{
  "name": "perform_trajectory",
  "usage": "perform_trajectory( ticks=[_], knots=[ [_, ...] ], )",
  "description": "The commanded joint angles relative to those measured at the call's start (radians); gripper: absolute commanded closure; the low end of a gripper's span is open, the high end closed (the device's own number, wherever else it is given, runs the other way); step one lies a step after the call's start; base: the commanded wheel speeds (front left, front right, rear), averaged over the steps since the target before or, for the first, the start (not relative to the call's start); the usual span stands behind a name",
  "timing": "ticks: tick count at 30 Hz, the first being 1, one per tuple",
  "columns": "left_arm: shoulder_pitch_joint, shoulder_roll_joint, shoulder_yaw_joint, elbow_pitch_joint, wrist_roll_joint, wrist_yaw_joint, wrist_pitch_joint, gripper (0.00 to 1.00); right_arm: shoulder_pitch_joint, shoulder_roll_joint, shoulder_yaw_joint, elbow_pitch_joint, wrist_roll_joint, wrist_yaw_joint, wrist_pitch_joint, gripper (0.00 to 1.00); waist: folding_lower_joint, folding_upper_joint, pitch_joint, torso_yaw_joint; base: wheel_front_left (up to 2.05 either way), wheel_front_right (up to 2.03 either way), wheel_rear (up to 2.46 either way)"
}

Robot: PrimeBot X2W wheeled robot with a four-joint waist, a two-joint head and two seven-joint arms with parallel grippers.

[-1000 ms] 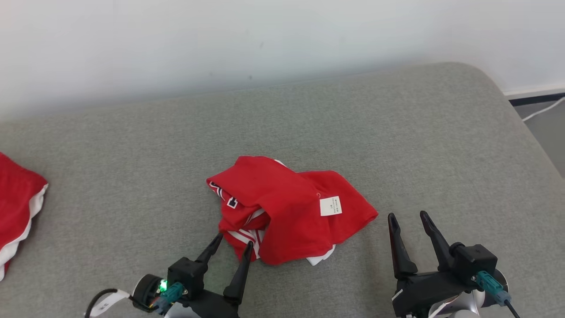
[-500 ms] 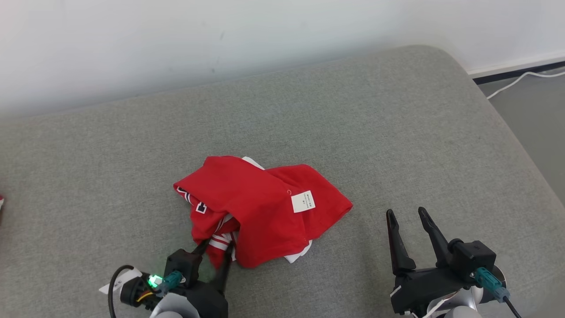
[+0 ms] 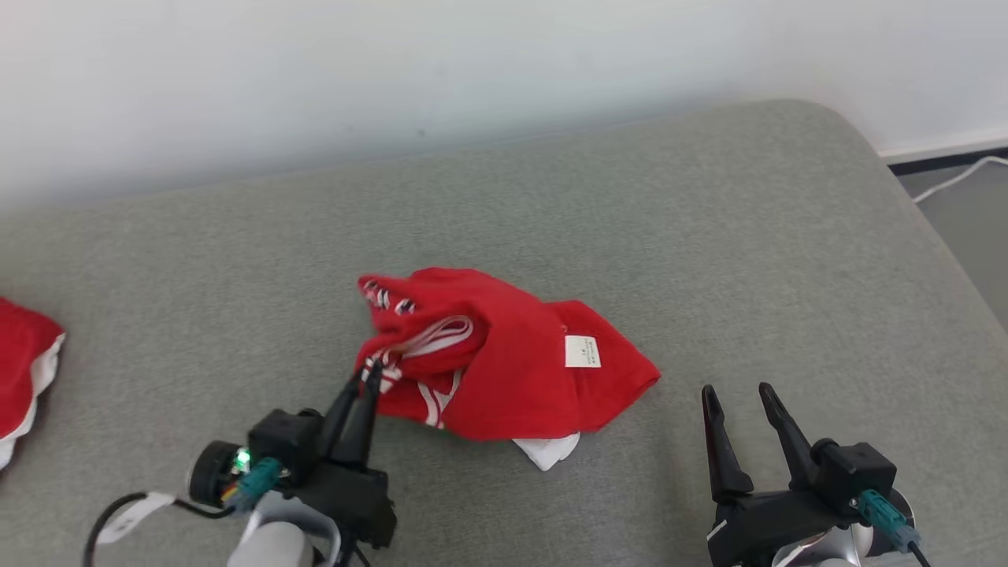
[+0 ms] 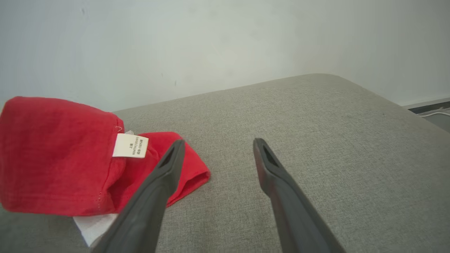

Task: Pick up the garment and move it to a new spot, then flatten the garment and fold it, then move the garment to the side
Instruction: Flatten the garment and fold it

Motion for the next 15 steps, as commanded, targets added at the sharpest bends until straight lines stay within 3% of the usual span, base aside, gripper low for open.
perform_trajectory(
  ticks=[1,8,15],
  knots=[
    [0.022,0.019,0.014,-0.03,0.017,0.009,-0.004,1.0,0.008,-0.001,0.0,-0.004,-0.005,0.001,0.0,0.0,0.0,-0.0001,-0.015,0.047,0.0,0.0,0.0],
    [0.077,0.1,0.073,-0.219,0.026,0.046,0.011,1.0,0.023,0.0,0.003,-0.009,0.002,0.001,0.002,0.0,0.0,-0.0001,-0.022,0.135,0.0,0.0,0.0],
    [0.191,0.14,0.107,-0.292,-0.008,0.087,0.045,1.0,0.018,0.001,0.007,-0.008,0.005,0.001,0.003,0.0,0.0,-0.0001,-0.011,0.157,0.0,0.0,0.0]
  ],
)
